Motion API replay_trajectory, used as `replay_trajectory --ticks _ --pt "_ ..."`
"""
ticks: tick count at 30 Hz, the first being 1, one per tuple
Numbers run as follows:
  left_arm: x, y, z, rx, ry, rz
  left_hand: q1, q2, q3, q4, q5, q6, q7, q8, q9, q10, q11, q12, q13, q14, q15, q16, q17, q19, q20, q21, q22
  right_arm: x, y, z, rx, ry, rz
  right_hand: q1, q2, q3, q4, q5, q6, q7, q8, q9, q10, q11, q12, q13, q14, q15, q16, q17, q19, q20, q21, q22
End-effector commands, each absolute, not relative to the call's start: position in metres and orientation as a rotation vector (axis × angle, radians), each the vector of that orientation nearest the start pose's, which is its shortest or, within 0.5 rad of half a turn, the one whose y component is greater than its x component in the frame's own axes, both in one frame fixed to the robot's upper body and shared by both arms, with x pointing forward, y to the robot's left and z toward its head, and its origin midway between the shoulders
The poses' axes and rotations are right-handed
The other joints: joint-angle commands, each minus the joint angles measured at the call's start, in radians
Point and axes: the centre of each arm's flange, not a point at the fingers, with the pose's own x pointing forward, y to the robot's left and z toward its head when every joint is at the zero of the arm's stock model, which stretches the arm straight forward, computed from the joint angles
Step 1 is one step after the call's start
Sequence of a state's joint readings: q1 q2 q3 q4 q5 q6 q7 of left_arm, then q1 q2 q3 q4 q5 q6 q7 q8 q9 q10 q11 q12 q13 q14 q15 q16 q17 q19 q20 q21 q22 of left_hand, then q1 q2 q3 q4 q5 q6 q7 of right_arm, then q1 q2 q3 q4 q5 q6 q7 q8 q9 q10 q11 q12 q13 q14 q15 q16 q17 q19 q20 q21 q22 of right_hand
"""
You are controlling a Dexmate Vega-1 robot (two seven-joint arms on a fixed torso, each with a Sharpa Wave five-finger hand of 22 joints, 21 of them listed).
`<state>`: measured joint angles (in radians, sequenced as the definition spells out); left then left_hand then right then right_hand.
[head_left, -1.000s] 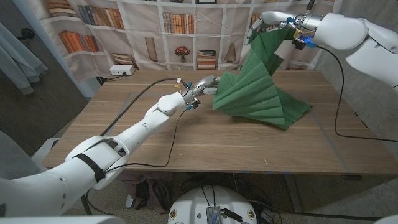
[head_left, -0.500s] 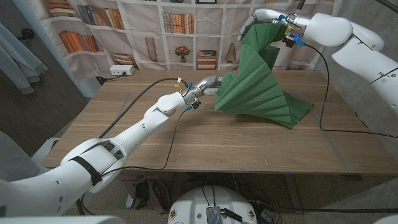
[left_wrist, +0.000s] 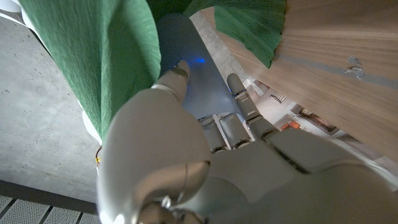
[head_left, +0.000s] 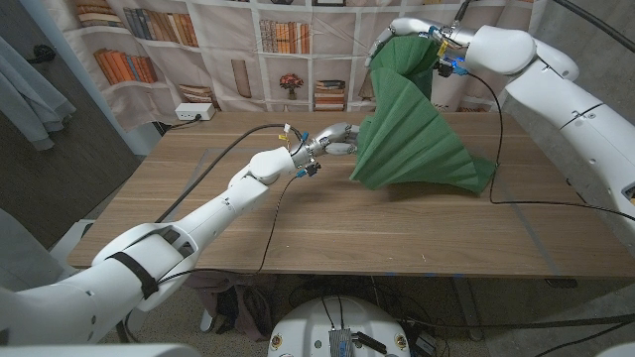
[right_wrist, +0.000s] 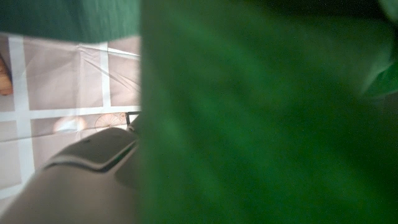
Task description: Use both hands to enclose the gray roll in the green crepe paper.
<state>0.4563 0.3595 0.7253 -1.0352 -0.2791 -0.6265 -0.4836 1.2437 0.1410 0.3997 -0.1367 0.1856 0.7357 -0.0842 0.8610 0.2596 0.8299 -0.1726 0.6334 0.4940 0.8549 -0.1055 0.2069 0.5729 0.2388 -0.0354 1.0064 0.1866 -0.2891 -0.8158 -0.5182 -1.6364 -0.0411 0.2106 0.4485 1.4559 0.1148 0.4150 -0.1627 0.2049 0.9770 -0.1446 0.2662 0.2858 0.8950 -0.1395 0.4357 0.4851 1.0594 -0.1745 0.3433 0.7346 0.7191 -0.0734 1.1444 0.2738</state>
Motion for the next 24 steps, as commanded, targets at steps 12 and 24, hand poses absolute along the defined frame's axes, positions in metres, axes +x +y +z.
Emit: replay_trajectory --ticks 12,24 --pt "0.613 0.1 0.058 0.657 -0.971 -0.886 0.006 0.001 -0.001 -0.001 0.004 0.0 -0.009 0.009 0.008 -0.002 -0.006 -0.001 0.011 -0.005 -0.133 0.003 0.003 -0.006 -0.036 0.005 -0.001 0.577 -0.175 0.243 -1.176 -0.853 0.562 0.009 0.002 0.002 0.0 0.003 0.003 -0.003 -0.002 0.004 0.011 0.001 -0.002 0.002 0.006 -0.061 -0.007 0.006 -0.007 -0.151 0.009 -0.002" --pt "0.61 0.108 0.062 0.637 -0.992 -0.857 0.007 0.001 -0.001 0.0 0.004 -0.001 -0.011 0.011 0.012 -0.002 -0.006 0.0 0.013 -0.007 -0.133 0.002 0.003 -0.008 -0.037 0.005 -0.001 0.583 -0.175 0.234 -1.143 -0.822 0.583 0.009 0.003 0.002 0.001 0.003 0.003 -0.004 -0.003 0.005 0.011 -0.001 -0.004 0.004 0.004 -0.06 -0.008 0.006 -0.006 -0.151 0.011 -0.005"
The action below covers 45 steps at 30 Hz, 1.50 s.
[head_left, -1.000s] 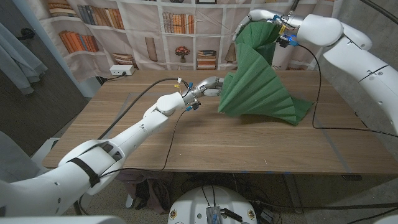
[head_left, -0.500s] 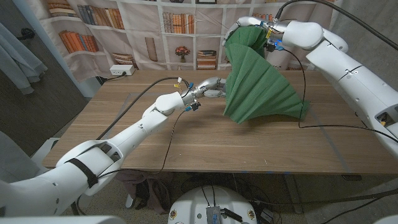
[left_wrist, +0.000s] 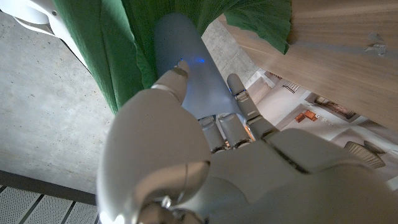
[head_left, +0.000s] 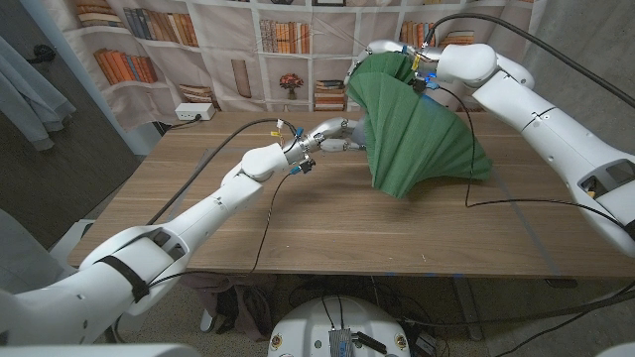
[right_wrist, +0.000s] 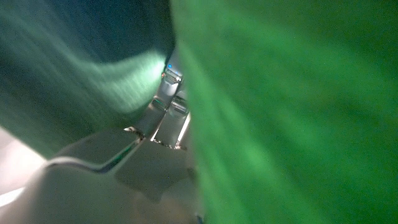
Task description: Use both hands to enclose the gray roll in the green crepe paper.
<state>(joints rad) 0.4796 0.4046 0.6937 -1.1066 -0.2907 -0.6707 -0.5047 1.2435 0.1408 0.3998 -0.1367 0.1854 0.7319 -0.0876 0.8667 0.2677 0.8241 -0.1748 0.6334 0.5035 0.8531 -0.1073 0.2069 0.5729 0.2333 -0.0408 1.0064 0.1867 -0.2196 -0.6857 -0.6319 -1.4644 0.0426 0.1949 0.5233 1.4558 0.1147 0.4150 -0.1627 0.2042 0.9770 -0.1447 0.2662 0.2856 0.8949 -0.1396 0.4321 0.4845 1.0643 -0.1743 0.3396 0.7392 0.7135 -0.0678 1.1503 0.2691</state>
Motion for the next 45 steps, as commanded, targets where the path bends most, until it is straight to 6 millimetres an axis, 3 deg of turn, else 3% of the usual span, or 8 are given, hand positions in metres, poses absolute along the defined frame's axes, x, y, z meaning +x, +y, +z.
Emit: replay_trajectory --ticks 1,15,45 --pt "0.609 0.109 0.062 0.635 -0.992 -0.856 0.007 0.001 -0.001 0.0 0.004 0.003 -0.008 0.006 0.004 0.004 -0.002 0.0 0.004 -0.006 -0.131 0.002 0.003 -0.002 -0.031 0.005 -0.001 0.583 -0.175 0.234 -1.14 -0.821 0.584 0.009 0.003 0.001 0.001 0.004 0.004 -0.003 -0.003 0.005 0.01 -0.002 0.0 0.004 0.0 -0.06 -0.004 0.001 -0.001 -0.157 0.006 0.0" --pt "0.607 0.13 0.062 0.58 -1.012 -0.82 0.007 0.001 -0.002 0.0 0.004 0.002 -0.01 0.009 0.007 0.003 -0.004 -0.001 0.004 -0.009 -0.131 0.002 0.003 -0.003 -0.032 0.005 -0.001 0.586 -0.165 0.224 -1.094 -0.804 0.587 0.009 0.004 0.001 0.001 0.004 0.002 -0.002 -0.004 0.007 0.011 -0.002 -0.002 0.005 0.002 -0.06 -0.005 0.003 -0.002 -0.157 0.009 -0.004" --pt "0.611 0.16 0.059 0.539 -1.053 -0.766 0.008 0.001 -0.003 0.001 0.005 0.001 -0.012 0.015 0.013 0.003 -0.001 -0.003 0.003 -0.013 -0.131 0.001 0.003 -0.005 -0.033 0.005 -0.002 0.592 -0.141 0.227 -1.059 -0.805 0.587 0.009 0.006 0.002 0.001 0.006 -0.002 -0.001 -0.005 0.014 0.012 0.0 -0.005 0.01 0.003 -0.06 -0.008 0.004 -0.009 -0.157 0.016 -0.011"
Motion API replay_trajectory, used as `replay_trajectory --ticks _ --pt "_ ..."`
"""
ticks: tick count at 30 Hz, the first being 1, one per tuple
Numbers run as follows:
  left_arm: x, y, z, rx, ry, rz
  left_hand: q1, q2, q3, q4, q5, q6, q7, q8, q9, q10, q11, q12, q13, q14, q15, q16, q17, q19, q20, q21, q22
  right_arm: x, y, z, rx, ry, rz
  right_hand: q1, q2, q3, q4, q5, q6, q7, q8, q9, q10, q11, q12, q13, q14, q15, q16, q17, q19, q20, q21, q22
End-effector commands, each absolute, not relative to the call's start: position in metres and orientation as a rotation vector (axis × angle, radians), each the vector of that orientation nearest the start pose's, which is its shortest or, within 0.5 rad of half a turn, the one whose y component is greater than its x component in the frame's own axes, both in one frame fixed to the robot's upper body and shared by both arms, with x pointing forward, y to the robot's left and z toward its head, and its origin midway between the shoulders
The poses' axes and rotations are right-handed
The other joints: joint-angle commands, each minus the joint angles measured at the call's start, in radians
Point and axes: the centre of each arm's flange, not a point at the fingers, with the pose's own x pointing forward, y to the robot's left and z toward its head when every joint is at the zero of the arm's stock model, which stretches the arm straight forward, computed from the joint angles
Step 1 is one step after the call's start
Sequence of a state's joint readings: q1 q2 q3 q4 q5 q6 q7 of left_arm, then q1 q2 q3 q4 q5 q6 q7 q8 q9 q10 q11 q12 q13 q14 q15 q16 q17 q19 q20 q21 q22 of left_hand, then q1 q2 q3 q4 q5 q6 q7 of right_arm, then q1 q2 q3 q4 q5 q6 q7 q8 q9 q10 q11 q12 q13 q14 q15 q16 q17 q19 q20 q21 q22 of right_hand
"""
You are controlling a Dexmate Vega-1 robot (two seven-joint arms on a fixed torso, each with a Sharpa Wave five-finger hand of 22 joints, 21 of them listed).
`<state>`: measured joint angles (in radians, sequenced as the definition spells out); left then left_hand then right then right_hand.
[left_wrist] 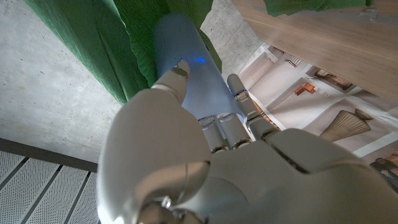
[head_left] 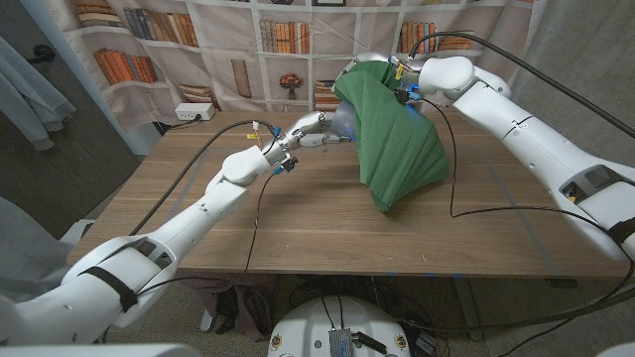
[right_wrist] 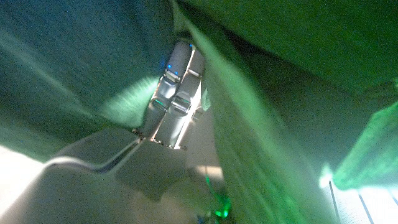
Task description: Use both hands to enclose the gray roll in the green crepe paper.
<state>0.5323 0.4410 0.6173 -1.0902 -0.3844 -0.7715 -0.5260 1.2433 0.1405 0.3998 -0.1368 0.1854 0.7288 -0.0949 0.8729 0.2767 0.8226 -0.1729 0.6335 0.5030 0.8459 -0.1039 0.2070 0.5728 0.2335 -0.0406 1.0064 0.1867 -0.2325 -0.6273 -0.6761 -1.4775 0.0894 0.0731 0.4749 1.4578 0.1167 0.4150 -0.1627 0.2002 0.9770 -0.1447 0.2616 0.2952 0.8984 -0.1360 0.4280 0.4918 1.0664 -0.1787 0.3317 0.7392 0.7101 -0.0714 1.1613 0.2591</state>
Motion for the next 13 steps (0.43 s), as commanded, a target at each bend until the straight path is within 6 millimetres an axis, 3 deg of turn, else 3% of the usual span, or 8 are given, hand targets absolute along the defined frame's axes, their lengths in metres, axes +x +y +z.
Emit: replay_trajectory --ticks 1,13 --pt "0.611 0.1605 0.0589 0.543 -1.055 -0.76 0.008 0.002 -0.003 0.001 0.005 0.003 -0.005 0.008 0.004 0.003 -0.003 -0.003 0.005 -0.005 -0.135 0.002 0.004 -0.005 -0.033 0.005 -0.002 0.5924 -0.1406 0.2266 -1.059 -0.809 0.589 0.007 0.004 0.002 0.001 0.01 -0.002 -0.002 0.0 0.004 0.007 -0.003 -0.001 0.003 0.001 -0.056 0.0 0.005 -0.005 -0.153 0.006 -0.001" --pt "0.6107 0.155 0.0579 0.534 -1.068 -0.746 0.009 0.001 -0.003 0.001 0.005 0.004 -0.005 0.007 0.0 0.007 -0.005 -0.004 0.003 -0.005 -0.134 0.002 0.004 -0.005 -0.034 0.006 -0.001 0.5956 -0.1444 0.2196 -1.055 -0.806 0.601 0.006 0.005 0.002 0.002 0.011 -0.002 0.0 -0.001 0.005 0.01 -0.004 -0.002 0.003 -0.001 -0.056 -0.001 0.007 -0.004 -0.152 0.008 -0.004"
